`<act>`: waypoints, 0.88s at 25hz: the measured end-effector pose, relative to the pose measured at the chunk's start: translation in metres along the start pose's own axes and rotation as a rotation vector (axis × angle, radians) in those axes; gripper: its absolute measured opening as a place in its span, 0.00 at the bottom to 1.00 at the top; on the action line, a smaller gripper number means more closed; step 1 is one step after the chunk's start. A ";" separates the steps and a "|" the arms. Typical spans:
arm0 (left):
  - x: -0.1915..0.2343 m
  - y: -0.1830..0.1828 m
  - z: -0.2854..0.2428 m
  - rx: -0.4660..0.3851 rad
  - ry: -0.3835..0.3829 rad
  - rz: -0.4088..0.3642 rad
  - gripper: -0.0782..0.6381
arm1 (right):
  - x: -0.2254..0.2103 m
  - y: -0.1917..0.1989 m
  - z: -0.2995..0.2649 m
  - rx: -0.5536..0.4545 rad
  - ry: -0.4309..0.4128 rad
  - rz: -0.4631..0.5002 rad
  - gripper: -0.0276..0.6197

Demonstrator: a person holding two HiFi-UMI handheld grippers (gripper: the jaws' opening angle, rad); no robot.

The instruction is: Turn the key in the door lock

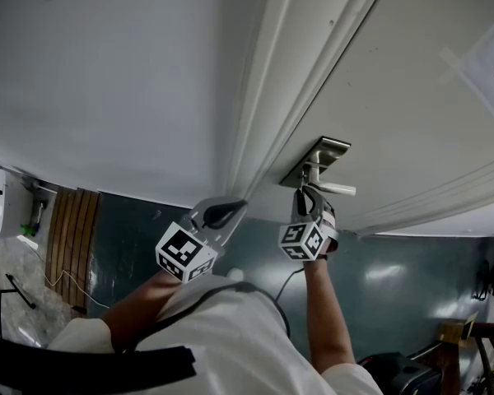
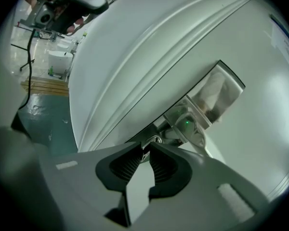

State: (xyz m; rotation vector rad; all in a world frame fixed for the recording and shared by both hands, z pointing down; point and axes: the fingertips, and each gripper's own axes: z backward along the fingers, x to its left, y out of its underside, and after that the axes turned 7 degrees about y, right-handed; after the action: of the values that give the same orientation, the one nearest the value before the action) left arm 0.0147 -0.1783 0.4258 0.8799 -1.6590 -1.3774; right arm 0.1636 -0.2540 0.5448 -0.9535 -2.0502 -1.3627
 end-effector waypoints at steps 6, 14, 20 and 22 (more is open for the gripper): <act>-0.002 0.001 0.003 -0.007 -0.004 0.001 0.12 | 0.004 0.001 0.000 0.002 -0.028 0.213 0.14; -0.007 0.002 0.005 -0.011 0.003 0.002 0.12 | 0.009 0.004 0.000 0.000 -0.063 0.456 0.15; -0.011 0.001 0.005 -0.007 0.009 -0.005 0.12 | 0.006 0.003 0.001 0.008 -0.046 0.322 0.15; -0.012 0.000 0.006 -0.004 0.009 -0.009 0.12 | 0.004 0.001 0.004 -0.004 -0.029 0.227 0.15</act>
State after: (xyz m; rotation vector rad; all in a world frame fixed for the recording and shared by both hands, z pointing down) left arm 0.0145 -0.1653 0.4237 0.8905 -1.6468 -1.3808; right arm 0.1617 -0.2488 0.5461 -1.1746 -1.8940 -1.2391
